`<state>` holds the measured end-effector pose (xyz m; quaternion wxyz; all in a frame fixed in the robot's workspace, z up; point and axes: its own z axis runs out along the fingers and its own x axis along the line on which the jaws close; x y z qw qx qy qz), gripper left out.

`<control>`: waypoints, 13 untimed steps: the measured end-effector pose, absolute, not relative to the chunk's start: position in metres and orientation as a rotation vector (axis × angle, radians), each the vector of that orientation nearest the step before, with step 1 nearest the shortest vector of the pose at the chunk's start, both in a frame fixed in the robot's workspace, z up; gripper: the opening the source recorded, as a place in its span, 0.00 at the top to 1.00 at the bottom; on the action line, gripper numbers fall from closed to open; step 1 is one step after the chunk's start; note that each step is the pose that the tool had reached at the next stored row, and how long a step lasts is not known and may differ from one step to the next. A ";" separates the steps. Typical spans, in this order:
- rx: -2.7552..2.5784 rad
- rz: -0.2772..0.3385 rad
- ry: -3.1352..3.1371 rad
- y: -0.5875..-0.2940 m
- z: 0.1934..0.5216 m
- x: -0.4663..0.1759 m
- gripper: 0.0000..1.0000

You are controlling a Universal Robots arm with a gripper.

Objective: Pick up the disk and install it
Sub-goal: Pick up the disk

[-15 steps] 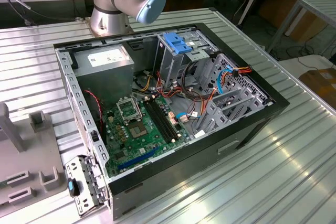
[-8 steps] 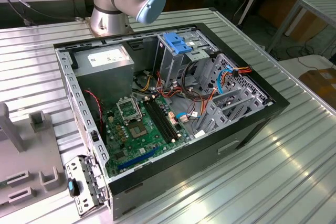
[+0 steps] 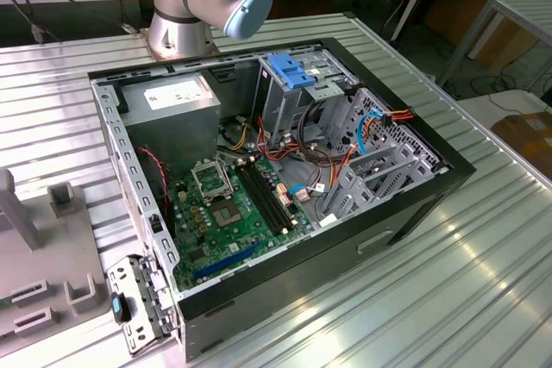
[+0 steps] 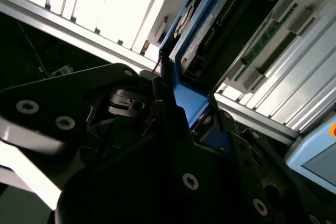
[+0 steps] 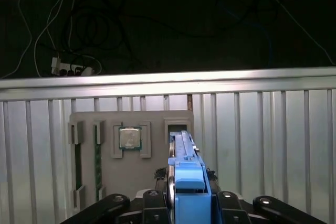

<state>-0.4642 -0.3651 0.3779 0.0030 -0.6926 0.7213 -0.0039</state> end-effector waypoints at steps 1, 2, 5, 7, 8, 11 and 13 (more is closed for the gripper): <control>-2.172 -0.012 2.261 -0.365 0.382 -0.464 0.63; -2.172 -0.012 2.261 -0.365 0.387 -0.464 0.63; -2.171 -0.010 2.261 -0.365 0.403 -0.464 0.63; -2.169 -0.007 2.259 -0.365 0.411 -0.464 0.63; -2.169 -0.006 2.259 -0.365 0.413 -0.464 0.63; -2.168 -0.004 2.258 -0.365 0.418 -0.464 0.63; -2.168 -0.003 2.258 -0.365 0.421 -0.464 0.63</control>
